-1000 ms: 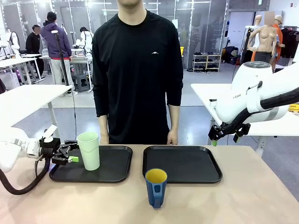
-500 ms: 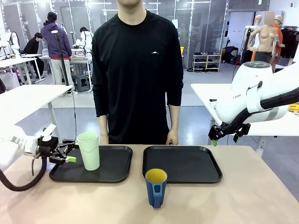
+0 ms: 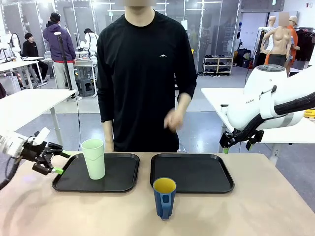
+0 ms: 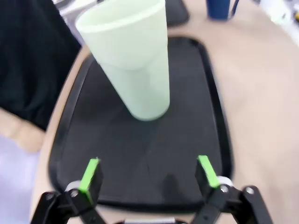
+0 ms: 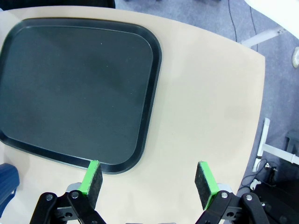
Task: Sort and store the cups by type.
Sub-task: Pick up the Handle plastic cup and place it into the empty Flat Tray.
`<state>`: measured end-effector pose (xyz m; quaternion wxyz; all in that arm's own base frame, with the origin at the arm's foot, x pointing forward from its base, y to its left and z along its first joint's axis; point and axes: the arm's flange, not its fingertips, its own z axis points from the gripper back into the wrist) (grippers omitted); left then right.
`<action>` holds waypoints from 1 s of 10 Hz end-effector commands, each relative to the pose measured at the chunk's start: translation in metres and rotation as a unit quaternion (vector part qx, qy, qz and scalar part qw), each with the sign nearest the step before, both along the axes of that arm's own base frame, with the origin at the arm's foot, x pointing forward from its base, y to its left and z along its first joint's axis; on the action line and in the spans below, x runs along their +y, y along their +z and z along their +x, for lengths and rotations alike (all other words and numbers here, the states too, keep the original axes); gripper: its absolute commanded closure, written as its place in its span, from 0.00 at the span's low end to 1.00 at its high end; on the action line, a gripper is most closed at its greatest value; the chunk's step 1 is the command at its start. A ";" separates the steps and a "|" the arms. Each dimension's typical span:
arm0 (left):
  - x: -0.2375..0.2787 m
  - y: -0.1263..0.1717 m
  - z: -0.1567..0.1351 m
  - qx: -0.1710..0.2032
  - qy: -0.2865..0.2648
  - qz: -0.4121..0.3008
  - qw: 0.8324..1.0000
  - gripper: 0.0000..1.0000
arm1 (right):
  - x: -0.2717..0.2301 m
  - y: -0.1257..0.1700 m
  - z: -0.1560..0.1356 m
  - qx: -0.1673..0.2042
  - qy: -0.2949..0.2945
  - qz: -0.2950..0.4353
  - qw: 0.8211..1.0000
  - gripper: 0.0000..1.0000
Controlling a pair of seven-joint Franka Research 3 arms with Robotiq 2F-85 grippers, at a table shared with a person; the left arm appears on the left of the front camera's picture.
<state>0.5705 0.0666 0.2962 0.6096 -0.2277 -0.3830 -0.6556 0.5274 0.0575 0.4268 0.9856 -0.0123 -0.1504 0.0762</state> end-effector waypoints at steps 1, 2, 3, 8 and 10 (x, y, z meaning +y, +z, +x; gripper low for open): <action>-0.009 0.026 -0.039 -0.028 0.038 0.091 0.995 0.00 | 0.000 0.001 0.000 -0.001 0.000 0.000 1.000 0.00; -0.003 0.037 -0.046 -0.035 0.063 0.142 0.987 0.00 | 0.000 0.001 0.000 -0.001 0.000 0.000 1.000 0.00; 0.004 0.046 -0.053 -0.040 0.080 0.204 0.975 0.00 | 0.000 0.001 0.000 -0.001 0.000 0.000 1.000 0.00; 0.017 0.052 -0.056 -0.048 0.078 0.243 0.966 0.00 | 0.000 0.001 0.000 -0.001 0.000 0.000 1.000 0.00; 0.017 0.052 -0.056 -0.048 0.078 0.243 0.966 0.00 | 0.000 0.001 0.000 -0.001 0.000 0.000 1.000 0.00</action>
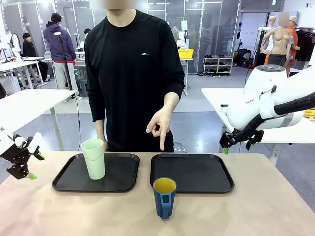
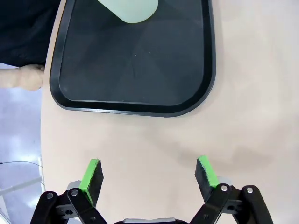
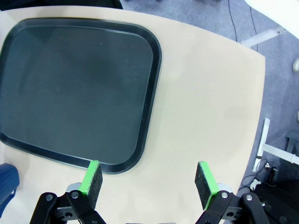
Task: Sort and store the cups by type.
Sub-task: Pick up the Handle plastic cup and place it into the empty Flat Tray.
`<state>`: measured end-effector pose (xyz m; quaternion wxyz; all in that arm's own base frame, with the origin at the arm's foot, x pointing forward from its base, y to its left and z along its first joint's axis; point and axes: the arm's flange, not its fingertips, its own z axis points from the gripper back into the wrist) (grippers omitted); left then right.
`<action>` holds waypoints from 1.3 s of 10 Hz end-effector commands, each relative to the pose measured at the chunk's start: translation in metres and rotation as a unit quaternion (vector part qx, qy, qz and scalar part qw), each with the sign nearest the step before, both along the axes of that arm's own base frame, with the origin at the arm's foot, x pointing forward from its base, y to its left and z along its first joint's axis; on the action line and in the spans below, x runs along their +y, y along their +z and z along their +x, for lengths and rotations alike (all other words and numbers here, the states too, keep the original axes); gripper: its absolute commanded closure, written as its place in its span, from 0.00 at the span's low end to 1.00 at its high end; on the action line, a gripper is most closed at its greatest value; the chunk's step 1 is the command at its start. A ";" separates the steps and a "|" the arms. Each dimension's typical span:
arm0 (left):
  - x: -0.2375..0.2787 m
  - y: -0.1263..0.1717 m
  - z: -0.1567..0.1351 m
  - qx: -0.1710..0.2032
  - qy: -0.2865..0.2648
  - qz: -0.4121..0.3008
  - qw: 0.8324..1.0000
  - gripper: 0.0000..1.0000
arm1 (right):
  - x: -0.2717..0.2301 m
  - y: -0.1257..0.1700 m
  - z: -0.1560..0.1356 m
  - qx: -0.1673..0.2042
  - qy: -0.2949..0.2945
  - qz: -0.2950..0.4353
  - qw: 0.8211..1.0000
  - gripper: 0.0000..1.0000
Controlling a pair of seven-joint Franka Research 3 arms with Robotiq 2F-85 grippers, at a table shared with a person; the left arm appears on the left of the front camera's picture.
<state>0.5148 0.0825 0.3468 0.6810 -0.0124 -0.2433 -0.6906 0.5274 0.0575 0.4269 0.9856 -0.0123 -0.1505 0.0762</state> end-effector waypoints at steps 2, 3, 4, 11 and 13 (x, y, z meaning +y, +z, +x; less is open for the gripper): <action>0.001 0.001 0.000 -0.012 -0.002 -0.008 1.000 0.00 | 0.000 0.001 0.000 -0.001 0.000 0.000 1.000 0.00; 0.001 0.001 0.000 -0.012 -0.002 -0.008 1.000 0.00 | 0.000 0.001 0.000 -0.001 0.000 0.000 1.000 0.00; 0.001 0.001 0.000 -0.012 -0.002 -0.008 1.000 0.00 | 0.000 0.001 0.000 -0.001 0.000 0.000 1.000 0.00; 0.001 0.001 0.000 -0.012 -0.002 -0.008 1.000 0.00 | -0.002 0.014 -0.028 -0.031 0.196 -0.135 0.971 0.00; 0.001 0.001 0.000 -0.012 -0.002 -0.008 1.000 0.00 | 0.002 0.019 -0.041 -0.014 0.334 -0.170 0.927 0.00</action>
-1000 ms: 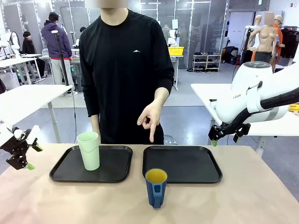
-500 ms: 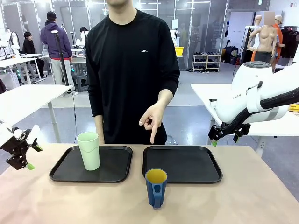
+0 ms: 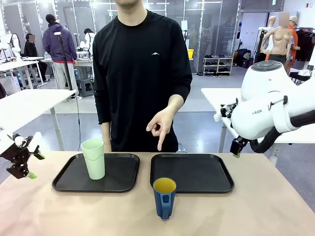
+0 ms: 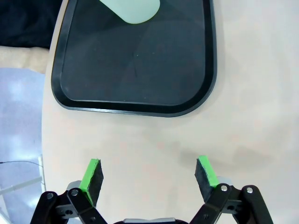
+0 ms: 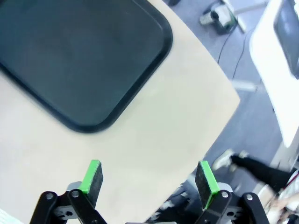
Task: Sort and store the cups by type.
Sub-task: Pick up the Handle plastic cup and place it into the empty Flat Tray.
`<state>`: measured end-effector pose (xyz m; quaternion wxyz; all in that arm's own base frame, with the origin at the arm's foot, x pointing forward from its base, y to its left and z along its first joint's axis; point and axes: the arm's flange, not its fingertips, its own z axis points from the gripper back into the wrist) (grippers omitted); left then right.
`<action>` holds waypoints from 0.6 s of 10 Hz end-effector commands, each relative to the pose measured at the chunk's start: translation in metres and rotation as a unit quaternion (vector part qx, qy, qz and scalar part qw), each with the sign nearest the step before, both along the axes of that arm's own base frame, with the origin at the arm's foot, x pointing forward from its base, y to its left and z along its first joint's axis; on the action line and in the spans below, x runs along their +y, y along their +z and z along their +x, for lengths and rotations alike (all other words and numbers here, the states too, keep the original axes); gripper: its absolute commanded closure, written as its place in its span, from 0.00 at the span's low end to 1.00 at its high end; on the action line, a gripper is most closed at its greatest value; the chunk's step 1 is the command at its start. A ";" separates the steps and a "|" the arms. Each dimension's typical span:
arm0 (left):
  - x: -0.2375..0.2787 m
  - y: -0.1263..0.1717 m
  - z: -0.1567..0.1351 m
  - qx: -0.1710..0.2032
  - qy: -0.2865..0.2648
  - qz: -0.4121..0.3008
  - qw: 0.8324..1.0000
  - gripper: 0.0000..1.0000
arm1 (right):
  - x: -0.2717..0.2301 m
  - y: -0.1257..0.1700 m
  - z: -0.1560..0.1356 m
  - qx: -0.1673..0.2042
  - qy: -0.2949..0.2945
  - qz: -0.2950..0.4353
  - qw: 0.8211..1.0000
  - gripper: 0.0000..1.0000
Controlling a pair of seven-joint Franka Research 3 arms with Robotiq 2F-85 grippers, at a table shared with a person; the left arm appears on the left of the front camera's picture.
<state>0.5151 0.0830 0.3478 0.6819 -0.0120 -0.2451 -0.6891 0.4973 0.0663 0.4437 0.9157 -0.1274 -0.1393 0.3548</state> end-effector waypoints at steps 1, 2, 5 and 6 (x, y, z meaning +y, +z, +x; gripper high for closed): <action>0.001 0.000 -0.001 -0.011 -0.003 -0.007 1.000 0.00 | -0.006 0.005 -0.017 0.033 0.143 -0.036 0.989 0.00; 0.001 0.000 -0.001 -0.011 -0.003 -0.007 1.000 0.00 | -0.005 0.006 -0.022 0.042 0.194 -0.039 0.979 0.00; 0.001 0.000 -0.001 -0.011 -0.003 -0.007 1.000 0.00 | -0.005 0.001 -0.035 0.049 0.330 -0.069 0.940 0.00; 0.001 0.000 -0.001 -0.011 -0.003 -0.007 1.000 0.00 | -0.005 -0.002 -0.037 0.048 0.353 -0.080 0.931 0.00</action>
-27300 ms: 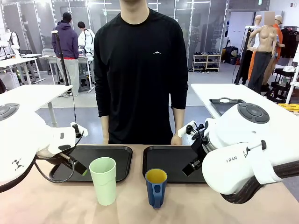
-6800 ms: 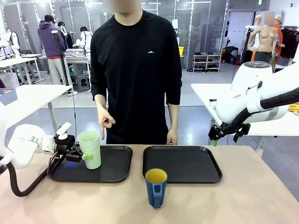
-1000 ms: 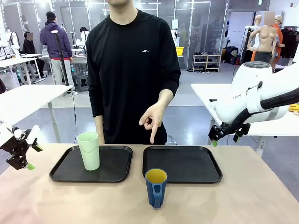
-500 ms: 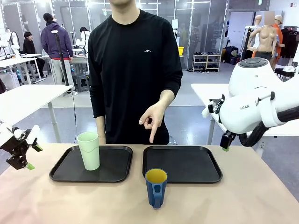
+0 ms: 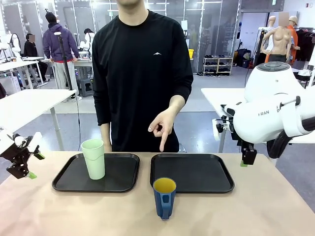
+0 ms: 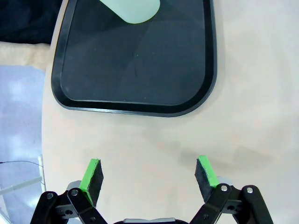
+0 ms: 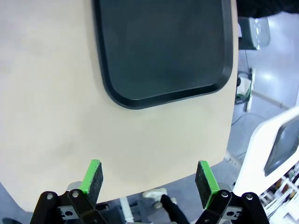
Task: Sort and store the cups by type.
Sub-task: Pick up the Handle plastic cup and place it into the empty Flat Tray.
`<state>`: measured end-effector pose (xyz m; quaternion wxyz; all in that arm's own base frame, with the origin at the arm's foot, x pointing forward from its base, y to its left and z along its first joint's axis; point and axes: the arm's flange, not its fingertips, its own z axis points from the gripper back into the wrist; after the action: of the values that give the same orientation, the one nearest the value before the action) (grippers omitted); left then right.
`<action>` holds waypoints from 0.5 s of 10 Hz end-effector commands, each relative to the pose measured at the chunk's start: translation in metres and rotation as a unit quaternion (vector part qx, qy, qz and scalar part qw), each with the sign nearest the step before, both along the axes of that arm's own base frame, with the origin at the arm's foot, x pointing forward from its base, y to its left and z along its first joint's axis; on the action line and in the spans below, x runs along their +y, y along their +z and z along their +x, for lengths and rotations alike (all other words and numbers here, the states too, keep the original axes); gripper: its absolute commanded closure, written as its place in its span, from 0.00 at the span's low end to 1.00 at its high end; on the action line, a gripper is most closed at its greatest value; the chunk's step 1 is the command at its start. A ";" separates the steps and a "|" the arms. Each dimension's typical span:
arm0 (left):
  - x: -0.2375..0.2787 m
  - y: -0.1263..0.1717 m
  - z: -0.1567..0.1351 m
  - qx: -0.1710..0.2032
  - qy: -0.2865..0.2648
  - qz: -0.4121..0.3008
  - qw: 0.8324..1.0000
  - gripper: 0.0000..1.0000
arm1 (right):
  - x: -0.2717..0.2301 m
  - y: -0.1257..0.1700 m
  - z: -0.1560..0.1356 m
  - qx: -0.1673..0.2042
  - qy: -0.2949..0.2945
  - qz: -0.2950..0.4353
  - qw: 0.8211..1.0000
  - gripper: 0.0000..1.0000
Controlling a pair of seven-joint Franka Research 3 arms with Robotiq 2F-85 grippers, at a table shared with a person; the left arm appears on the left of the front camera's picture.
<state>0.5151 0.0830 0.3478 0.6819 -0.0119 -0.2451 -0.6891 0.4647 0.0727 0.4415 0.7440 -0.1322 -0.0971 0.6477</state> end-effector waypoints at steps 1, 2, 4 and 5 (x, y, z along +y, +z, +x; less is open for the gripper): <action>0.001 0.000 -0.001 -0.011 -0.003 -0.007 1.000 0.00 | -0.012 -0.001 -0.005 0.011 0.043 0.010 0.999 0.00; 0.001 0.000 -0.001 -0.011 -0.003 -0.007 1.000 0.00 | -0.011 -0.001 -0.004 0.013 0.039 0.016 0.999 0.00; 0.001 0.000 -0.001 -0.011 -0.003 -0.007 1.000 0.00 | -0.003 -0.002 -0.002 0.004 0.023 -0.004 1.000 0.00; 0.001 0.000 -0.001 -0.011 -0.003 -0.007 1.000 0.00 | -0.003 -0.002 -0.002 0.004 0.023 -0.004 1.000 0.00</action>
<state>0.5151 0.0830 0.3478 0.6819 -0.0120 -0.2451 -0.6891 0.4618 0.0679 0.4387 0.7233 -0.1258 -0.0941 0.6724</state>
